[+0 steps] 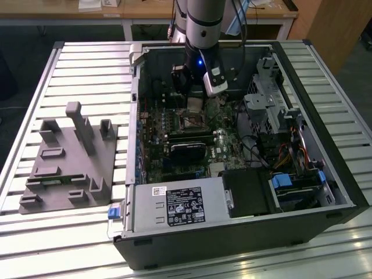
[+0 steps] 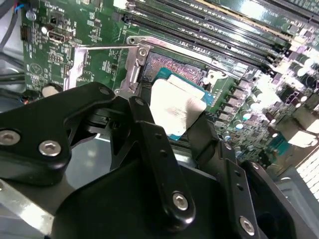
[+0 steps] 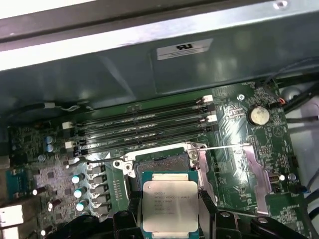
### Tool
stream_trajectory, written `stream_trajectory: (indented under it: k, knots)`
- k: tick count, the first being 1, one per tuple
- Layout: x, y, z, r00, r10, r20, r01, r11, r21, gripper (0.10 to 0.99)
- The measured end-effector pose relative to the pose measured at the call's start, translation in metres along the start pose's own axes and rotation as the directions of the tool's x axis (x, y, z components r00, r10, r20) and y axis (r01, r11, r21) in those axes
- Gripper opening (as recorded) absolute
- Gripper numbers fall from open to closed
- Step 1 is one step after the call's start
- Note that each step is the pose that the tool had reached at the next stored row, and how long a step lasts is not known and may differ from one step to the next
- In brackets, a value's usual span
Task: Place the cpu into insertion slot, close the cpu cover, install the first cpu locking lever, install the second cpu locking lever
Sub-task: 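Place the cpu into insertion slot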
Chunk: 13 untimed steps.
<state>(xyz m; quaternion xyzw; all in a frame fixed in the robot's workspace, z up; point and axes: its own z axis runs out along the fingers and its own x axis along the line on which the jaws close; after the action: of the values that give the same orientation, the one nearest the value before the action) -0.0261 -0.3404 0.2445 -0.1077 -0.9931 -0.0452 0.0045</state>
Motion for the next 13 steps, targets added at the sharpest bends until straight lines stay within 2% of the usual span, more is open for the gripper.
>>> stream_trajectory:
  k: [6,13]
  knots:
    - [0.0,-0.0001,0.0008,0.9975,0.071,0.007,-0.071,0.9975,-0.002,0.537]
    - [-0.0001,-0.0001,0.0014,0.9902,0.139,0.0139,-0.139,0.9903,-0.002,0.537]
